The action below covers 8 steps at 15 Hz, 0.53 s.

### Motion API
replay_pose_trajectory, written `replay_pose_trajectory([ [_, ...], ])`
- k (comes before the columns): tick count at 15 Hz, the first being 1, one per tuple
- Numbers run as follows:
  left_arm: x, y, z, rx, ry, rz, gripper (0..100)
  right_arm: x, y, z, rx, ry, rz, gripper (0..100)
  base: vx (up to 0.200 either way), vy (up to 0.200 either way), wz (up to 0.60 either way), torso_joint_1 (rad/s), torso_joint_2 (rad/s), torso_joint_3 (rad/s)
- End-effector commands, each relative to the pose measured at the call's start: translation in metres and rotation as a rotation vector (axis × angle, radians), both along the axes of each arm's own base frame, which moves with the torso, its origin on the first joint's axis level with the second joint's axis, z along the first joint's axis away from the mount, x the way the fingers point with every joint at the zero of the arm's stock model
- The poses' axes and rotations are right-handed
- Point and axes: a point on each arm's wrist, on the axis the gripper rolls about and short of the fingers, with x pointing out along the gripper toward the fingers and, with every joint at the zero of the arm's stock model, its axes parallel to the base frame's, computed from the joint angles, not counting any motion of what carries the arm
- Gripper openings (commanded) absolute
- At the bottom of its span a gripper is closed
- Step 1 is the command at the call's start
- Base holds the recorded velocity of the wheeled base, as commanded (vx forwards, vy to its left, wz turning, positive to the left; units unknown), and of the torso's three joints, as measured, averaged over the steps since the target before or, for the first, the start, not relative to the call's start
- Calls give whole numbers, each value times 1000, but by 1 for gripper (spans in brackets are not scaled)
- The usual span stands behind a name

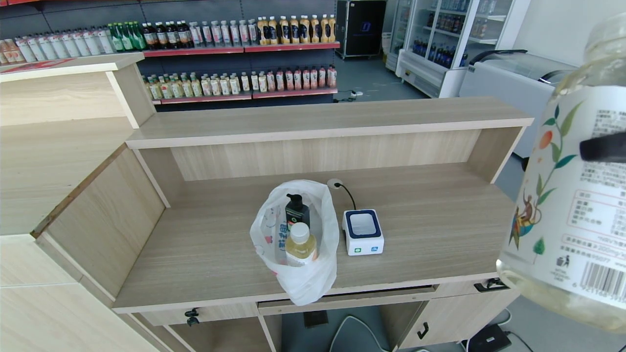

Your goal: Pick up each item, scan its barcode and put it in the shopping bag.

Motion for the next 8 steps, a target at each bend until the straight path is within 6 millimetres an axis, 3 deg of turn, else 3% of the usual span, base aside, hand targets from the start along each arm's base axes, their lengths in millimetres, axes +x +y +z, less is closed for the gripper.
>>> replay_pose_trajectory([
  [1,0,0,0,0,-1,0,100,2,1,-2,-5,13,0,0,0,0,0,0,0,0],
  [8,0,0,0,0,-2,0,100,-6,-2,-3,-8,18,1,0,0,0,0,0,0,0],
])
